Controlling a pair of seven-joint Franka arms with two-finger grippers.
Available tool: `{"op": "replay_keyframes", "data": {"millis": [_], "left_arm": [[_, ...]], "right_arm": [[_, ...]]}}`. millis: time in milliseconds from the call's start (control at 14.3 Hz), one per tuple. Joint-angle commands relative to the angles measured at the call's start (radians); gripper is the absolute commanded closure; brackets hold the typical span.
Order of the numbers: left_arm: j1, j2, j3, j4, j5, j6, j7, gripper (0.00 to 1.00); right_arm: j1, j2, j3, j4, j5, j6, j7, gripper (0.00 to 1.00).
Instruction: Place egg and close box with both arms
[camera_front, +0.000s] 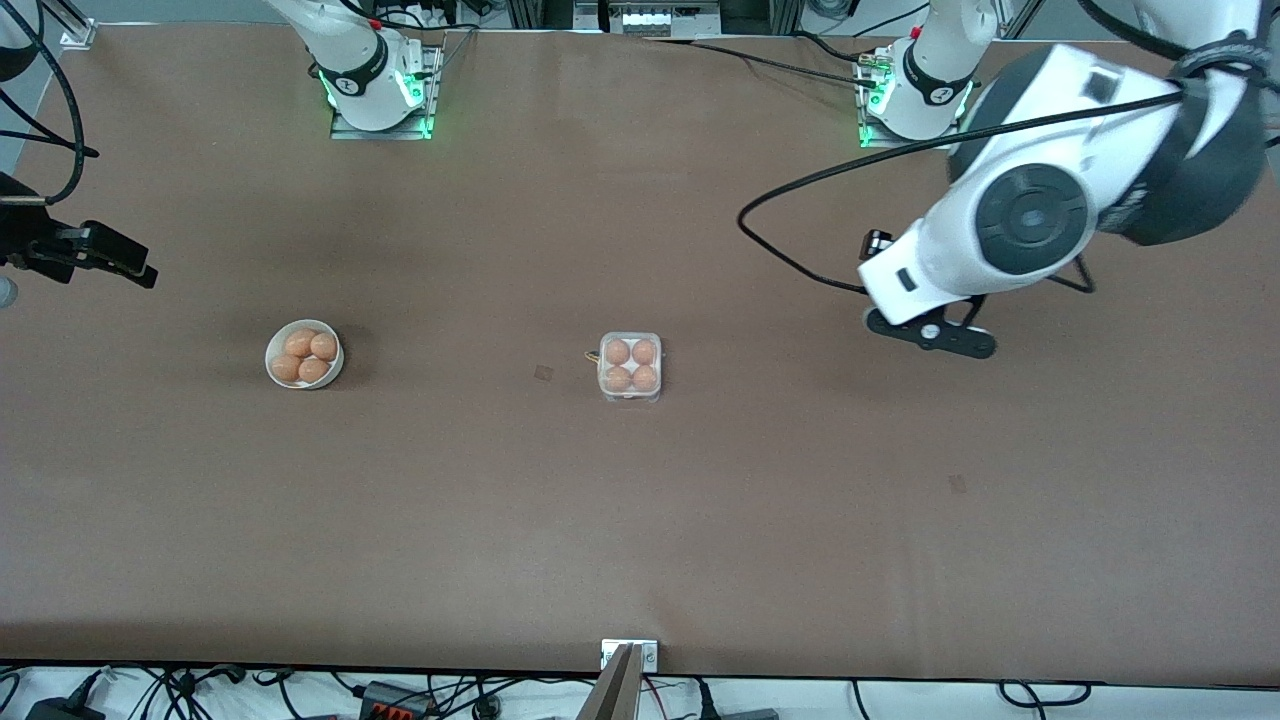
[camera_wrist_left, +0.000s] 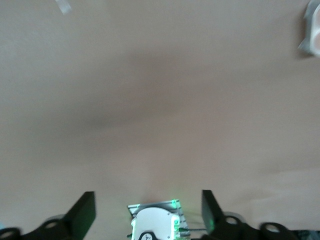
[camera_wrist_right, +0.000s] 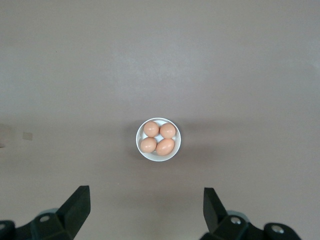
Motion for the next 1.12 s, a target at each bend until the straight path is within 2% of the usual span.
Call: {"op": "replay_keyframes", "data": {"millis": [0,140,280,420,560,770,1049], "left_arm": [[0.015,0.018,0.009,0.151,-0.019,-0.034,0.006,0.00],[0.077,-0.014,0.042,0.139,-0.103,-0.026,0.006,0.00],[0.056,-0.084,0.190,0.075,-0.143,-0.019,0.009,0.00],[0.045,-0.227,0.301,-0.116,-0.169,0.110,0.020,0.00],[0.045,-0.333,0.354,-0.271,-0.167,0.196,0.150,0.00],[0.010,-0.444,0.484,-0.430,-0.175,0.313,0.253,0.00],[0.006,-0.470,0.498,-0.461,-0.171,0.383,0.236,0.00]], "right_arm": [[-0.013,-0.026,0.019,-0.020,-0.016,-0.002,-0.008,0.00],[-0.015,-0.040,0.019,-0.023,-0.016,-0.005,-0.008,0.00],[-0.013,-0.046,0.021,-0.023,-0.015,-0.008,-0.006,0.00],[-0.001,-0.046,0.021,-0.023,-0.016,-0.008,-0.009,0.00],[0.005,-0.042,0.021,-0.026,-0.016,-0.004,-0.011,0.00],[0.005,-0.039,0.021,-0.035,-0.025,0.006,-0.009,0.00],[0.005,-0.040,0.021,-0.030,-0.035,0.006,-0.009,0.00]]}}
